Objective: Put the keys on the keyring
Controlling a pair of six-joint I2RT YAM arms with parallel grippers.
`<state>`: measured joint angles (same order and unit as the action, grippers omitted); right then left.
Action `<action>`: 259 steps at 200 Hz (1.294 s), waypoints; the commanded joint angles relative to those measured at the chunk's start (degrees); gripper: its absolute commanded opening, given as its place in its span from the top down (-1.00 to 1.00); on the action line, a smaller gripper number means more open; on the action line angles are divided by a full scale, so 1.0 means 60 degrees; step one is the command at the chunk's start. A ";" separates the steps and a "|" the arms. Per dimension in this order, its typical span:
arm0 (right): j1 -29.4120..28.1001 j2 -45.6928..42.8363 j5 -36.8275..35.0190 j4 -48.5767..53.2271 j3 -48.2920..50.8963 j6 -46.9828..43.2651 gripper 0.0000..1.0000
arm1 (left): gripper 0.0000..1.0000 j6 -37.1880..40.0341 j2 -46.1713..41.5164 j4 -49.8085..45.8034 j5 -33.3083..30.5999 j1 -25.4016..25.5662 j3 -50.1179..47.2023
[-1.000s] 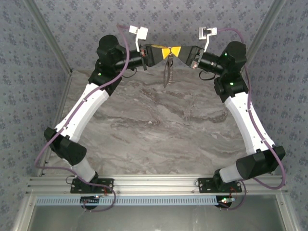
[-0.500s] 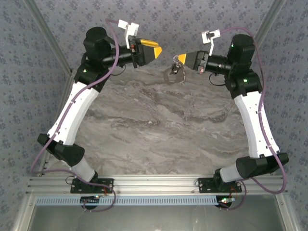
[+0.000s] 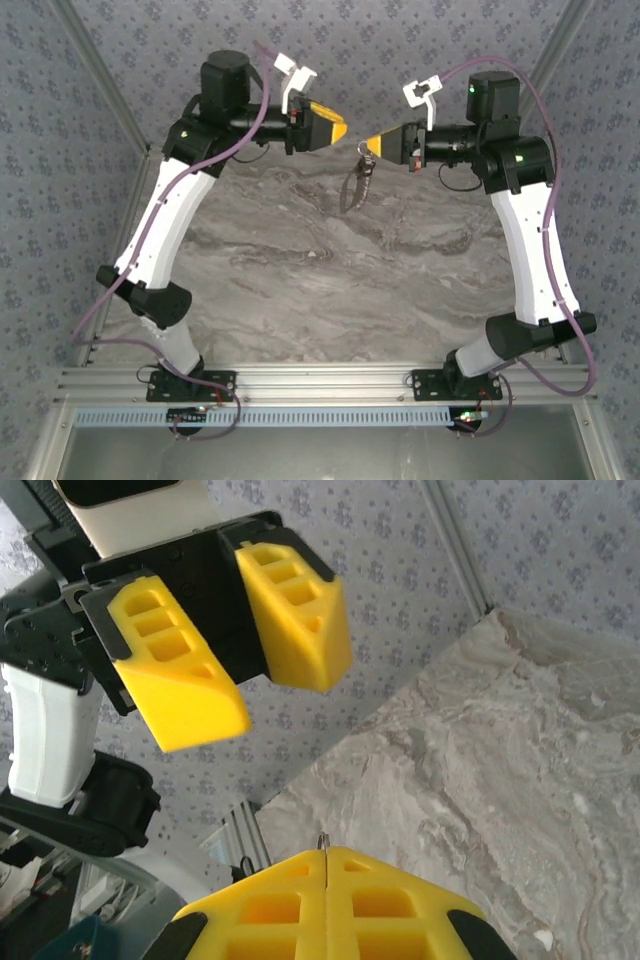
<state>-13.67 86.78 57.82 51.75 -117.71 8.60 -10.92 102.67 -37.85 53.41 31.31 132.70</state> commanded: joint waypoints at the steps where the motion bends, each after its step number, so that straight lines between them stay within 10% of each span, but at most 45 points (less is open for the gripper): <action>1: -0.0137 0.0024 0.0053 0.0783 -0.0391 -0.0581 1.00 | 0.38 0.0493 0.0154 -0.0848 0.0596 0.0172 0.0412; 152: -0.0209 0.0038 0.0100 0.0591 -0.0258 -0.0573 1.00 | 0.41 0.0456 0.0524 -0.1133 0.1089 0.0703 0.0391; 259: -0.0196 -0.0011 0.0080 0.0417 -0.0073 -0.0507 1.00 | 1.00 0.0155 0.0584 -0.0462 0.1045 0.0761 0.0404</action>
<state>-14.50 87.05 57.47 55.79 -118.32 5.48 -9.76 105.97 -43.53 58.81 35.38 133.38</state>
